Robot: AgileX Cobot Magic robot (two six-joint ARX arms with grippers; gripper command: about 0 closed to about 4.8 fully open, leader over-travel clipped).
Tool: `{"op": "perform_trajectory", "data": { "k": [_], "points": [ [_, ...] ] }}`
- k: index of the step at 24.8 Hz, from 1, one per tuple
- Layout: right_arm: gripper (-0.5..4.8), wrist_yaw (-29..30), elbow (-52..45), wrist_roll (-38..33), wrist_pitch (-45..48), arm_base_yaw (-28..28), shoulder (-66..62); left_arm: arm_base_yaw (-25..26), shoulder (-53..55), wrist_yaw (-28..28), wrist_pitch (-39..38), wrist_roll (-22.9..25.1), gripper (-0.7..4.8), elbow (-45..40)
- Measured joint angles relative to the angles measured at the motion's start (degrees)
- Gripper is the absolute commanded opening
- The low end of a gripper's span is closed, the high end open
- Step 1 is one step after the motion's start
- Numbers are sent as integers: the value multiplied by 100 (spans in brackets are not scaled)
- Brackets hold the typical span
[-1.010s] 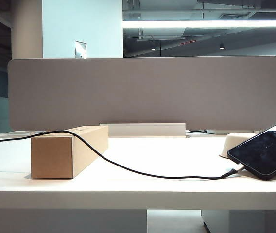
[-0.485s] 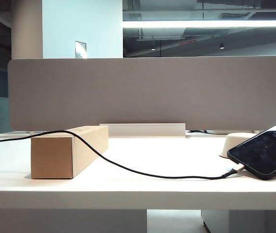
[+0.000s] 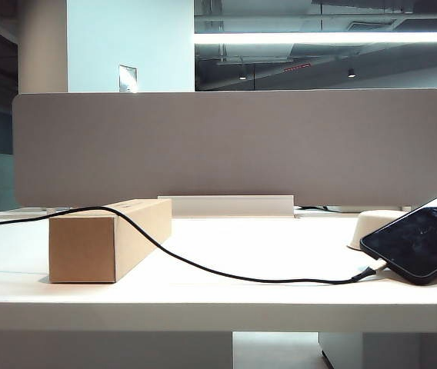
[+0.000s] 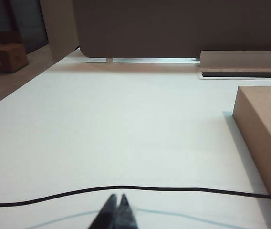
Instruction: Pick up the charging cable and the phone, plug the charging cable into the charging port on the phone, and finally place them back on the table.
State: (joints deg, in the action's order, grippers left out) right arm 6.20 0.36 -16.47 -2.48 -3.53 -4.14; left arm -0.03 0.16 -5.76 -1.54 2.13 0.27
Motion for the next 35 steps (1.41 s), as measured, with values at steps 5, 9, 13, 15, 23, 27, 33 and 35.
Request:
{"op": "perform_trajectory", "data": {
  "k": [5,9,13,15,23,27,33,35],
  "points": [
    [-8,0,0,0,-2,0,0,0,0,2,0,0,-6,0],
    [-8,0,0,0,-7,0,31,0,2,0,0,0,-6,0],
    [-8,2,0,2,42,0,407,0,2,2,-2,0,-6,0],
    [-8,0,0,4,68,0,407,0,7,4,-2,0,-6,0],
    [-8,-68,0,879,44,2,407,0,4,31,-4,0,-6,0],
    [-8,-109,0,1652,44,72,407,0,4,37,-4,0,-6,0],
    [-8,-321,0,1768,46,76,407,0,4,42,-4,0,-6,0],
    [-8,-321,0,1768,46,76,407,0,4,42,-4,0,-6,0]
  ]
}}
